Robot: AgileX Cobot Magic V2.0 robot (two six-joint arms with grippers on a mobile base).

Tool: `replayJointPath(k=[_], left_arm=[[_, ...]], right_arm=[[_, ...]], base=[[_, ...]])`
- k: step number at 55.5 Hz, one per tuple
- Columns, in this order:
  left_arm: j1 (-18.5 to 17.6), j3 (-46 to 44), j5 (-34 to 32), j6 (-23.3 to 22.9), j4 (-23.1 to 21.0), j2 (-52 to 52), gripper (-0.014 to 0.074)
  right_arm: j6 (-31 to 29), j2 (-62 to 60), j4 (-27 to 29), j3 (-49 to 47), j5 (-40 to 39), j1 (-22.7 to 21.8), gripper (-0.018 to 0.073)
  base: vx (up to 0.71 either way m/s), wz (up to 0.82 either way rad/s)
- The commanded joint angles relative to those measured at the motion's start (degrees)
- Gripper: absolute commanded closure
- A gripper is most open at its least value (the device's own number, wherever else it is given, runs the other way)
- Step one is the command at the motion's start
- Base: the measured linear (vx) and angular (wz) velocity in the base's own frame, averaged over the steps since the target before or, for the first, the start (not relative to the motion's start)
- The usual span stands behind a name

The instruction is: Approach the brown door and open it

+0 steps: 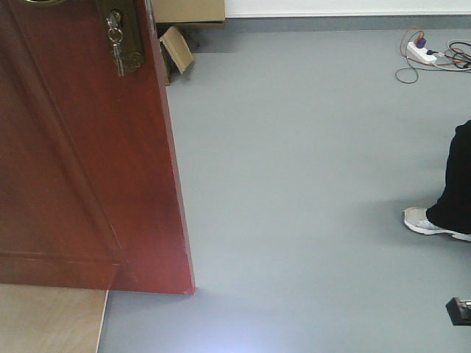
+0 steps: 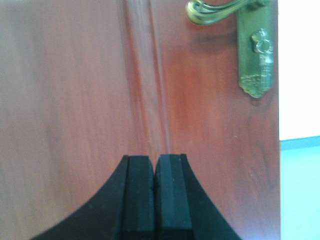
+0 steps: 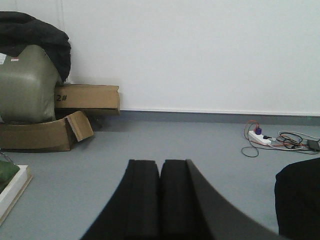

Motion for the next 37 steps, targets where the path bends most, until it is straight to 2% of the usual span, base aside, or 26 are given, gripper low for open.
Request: replayJointPath(k=[1,37], left_arm=[[-0.4,-0.9,-3.9,-0.5,0.0,-0.8,0.06],[-0.4,-0.9,-3.4,-0.5,-0.2,-0.8,0.06]], right_arm=[[-0.3,-0.5,-0.2,0.3,-4.7,0.0,0.0559],[-0.3,-0.5,-0.2,0.3,-4.7,0.0,0.0559]], base=[[0.0,0.0],[0.0,0.0]])
